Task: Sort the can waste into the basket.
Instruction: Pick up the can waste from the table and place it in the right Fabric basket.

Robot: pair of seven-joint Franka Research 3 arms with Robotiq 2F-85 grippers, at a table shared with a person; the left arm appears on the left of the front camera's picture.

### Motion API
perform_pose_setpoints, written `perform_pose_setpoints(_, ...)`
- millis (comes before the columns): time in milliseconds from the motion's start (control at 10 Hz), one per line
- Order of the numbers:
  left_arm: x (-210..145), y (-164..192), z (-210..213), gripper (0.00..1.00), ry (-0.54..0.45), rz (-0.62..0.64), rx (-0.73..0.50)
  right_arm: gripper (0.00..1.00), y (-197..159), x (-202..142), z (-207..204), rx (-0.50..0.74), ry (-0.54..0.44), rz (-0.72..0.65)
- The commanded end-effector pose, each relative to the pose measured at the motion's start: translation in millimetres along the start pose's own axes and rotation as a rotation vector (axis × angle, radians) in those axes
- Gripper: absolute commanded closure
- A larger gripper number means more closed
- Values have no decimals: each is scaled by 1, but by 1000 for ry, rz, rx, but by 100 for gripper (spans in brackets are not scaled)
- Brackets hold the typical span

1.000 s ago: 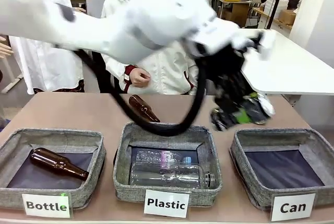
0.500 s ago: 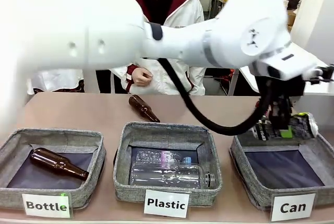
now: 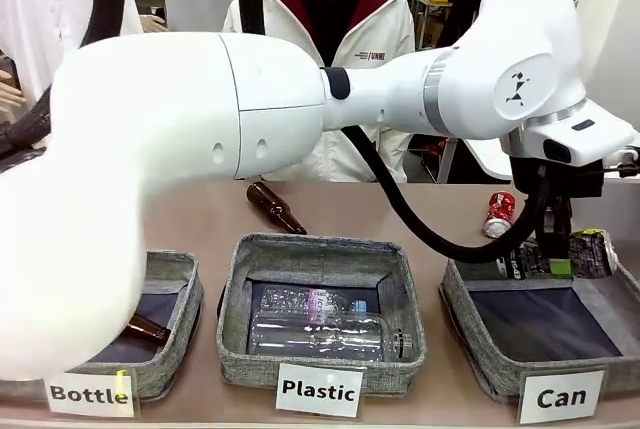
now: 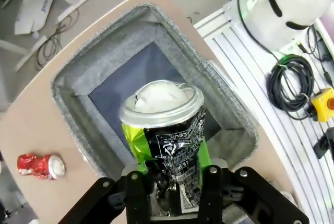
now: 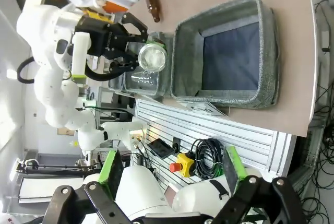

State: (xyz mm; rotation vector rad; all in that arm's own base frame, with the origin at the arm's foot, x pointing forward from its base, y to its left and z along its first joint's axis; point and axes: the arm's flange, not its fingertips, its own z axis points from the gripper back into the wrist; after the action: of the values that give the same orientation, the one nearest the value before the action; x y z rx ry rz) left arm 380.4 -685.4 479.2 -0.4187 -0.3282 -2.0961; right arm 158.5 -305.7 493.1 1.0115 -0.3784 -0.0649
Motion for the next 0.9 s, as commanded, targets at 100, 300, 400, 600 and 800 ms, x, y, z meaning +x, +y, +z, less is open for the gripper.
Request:
perform_pose_setpoints(100, 14, 20, 9, 0, 38, 8, 3, 0, 2, -4, -2, 4, -4, -3)
perform_pose_setpoints(300, 11, 20, 10, 0, 36, 10, 9, 0, 2, -4, -2, 4, -4, -3)
perform_pose_setpoints(400, 8, 19, 13, 0, 33, 13, 2, 0, 2, -4, -2, 4, -4, -3)
perform_pose_setpoints(600, 1, 8, 33, 0, 50, 58, -34, 0, 2, -4, -2, 4, -4, -3)
perform_pose_setpoints(800, -16, -25, 62, 0, 70, 111, -111, 0, 5, 3, -7, 4, 23, 15)
